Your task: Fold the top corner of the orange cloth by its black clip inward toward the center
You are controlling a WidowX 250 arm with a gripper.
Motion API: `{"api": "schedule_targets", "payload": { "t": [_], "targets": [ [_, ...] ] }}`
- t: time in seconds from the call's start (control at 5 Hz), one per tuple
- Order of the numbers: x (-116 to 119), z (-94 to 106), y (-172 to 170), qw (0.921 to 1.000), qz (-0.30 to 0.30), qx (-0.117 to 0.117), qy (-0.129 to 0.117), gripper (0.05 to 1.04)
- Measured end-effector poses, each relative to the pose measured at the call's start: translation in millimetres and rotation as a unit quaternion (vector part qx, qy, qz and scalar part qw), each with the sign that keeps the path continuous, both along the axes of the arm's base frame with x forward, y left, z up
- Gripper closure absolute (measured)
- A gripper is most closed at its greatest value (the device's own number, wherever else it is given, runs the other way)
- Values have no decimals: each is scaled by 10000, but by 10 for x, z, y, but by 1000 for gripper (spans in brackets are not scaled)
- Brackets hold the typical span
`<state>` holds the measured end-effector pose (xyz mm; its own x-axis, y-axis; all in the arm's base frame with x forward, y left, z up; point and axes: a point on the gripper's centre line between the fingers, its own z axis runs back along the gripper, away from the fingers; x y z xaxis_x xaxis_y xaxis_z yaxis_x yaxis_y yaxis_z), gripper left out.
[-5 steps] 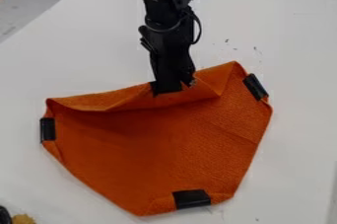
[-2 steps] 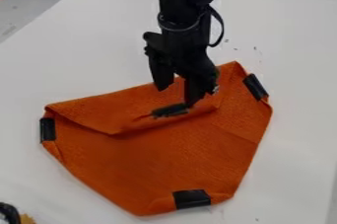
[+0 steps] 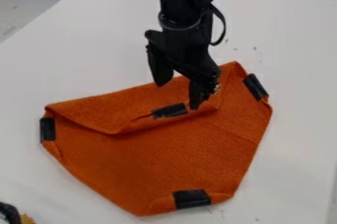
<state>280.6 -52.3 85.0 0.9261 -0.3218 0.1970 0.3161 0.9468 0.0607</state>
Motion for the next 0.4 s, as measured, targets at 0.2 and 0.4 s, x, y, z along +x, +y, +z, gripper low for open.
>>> {"api": "schedule_targets", "payload": {
  "t": [0.2, 0.4],
  "targets": [
    [6, -38, 27, 9999, 55, -76, 57, 83],
    [-14, -39, 39, 9999, 27, -31, 127, 83]
  ]
}}
